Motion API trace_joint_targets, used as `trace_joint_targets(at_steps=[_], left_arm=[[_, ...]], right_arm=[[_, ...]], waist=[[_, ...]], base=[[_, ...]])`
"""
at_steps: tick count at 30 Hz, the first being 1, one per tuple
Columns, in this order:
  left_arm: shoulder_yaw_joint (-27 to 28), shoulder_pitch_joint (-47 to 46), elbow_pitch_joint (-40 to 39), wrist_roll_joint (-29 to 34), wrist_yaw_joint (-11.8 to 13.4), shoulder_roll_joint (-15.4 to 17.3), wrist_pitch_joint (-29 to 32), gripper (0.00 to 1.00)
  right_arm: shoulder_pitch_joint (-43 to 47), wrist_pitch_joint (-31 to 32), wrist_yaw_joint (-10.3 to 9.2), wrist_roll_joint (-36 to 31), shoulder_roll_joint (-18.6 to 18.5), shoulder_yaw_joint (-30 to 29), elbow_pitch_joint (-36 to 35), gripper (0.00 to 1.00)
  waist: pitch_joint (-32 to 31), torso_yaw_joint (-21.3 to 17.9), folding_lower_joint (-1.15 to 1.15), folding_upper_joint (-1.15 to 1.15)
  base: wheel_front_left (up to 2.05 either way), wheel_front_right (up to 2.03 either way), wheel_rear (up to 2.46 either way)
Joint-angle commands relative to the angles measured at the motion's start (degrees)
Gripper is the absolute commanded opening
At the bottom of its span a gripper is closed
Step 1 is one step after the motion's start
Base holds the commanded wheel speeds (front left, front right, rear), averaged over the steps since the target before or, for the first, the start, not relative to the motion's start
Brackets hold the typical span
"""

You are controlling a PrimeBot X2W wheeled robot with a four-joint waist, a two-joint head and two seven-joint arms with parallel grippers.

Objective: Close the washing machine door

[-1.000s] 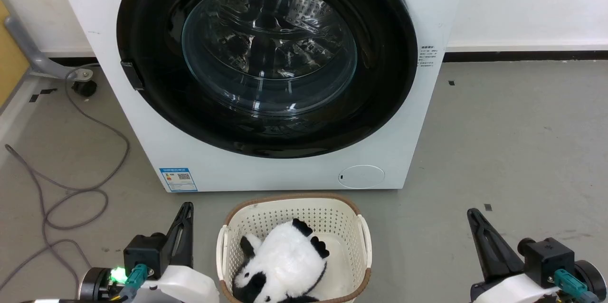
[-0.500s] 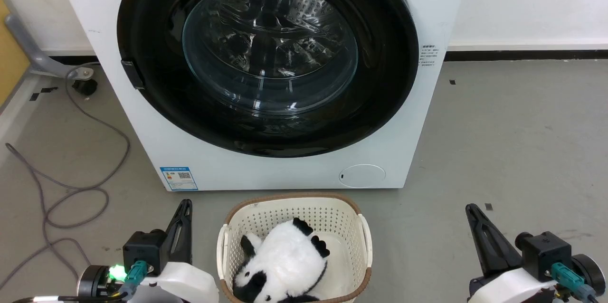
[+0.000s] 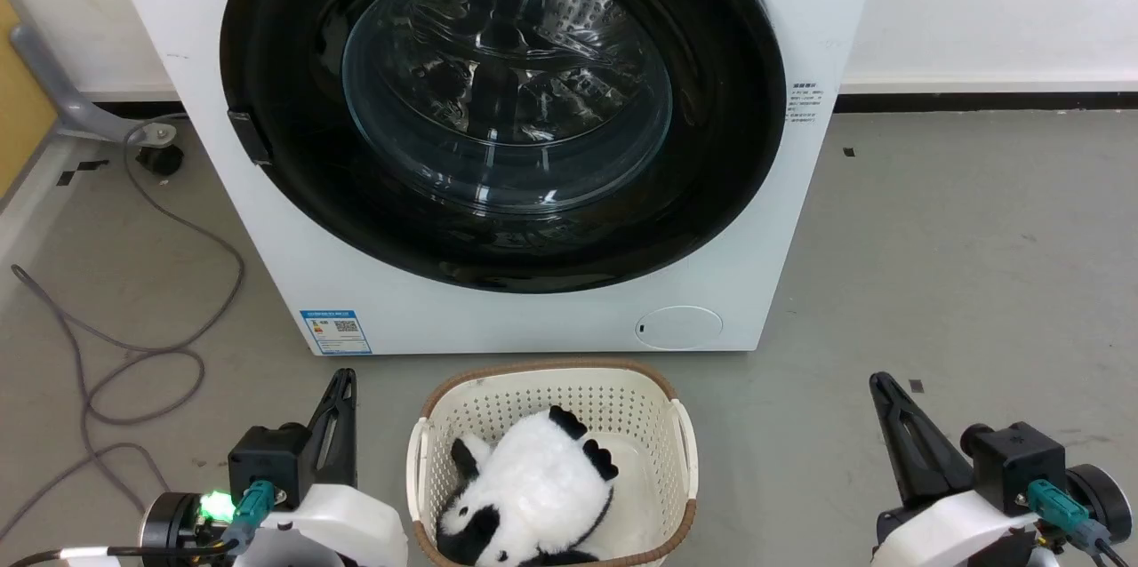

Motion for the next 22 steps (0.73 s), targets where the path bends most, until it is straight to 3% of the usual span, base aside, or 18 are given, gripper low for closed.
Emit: trace_joint_targets(at_steps=[1,22], left_arm=[[0.20,-0.21,-0.54,0.56,0.23,-0.03,0.37,0.00],[0.29,-0.23,-1.88,1.09,0.66,-0.16,1.90,0.00]], right_arm=[[-1.01,0.29,-0.05,-0.38,0.17,0.02,0.19,0.00],[-1.83,1.05,-0.05,-0.96,0.19,0.10,0.43,0.00]], waist=[[0.01,0.01,0.00,0.00],[0.17,0.11,0.00,0.00]], base=[[0.00,0.00,0.00],[0.00,0.00,0.00]])
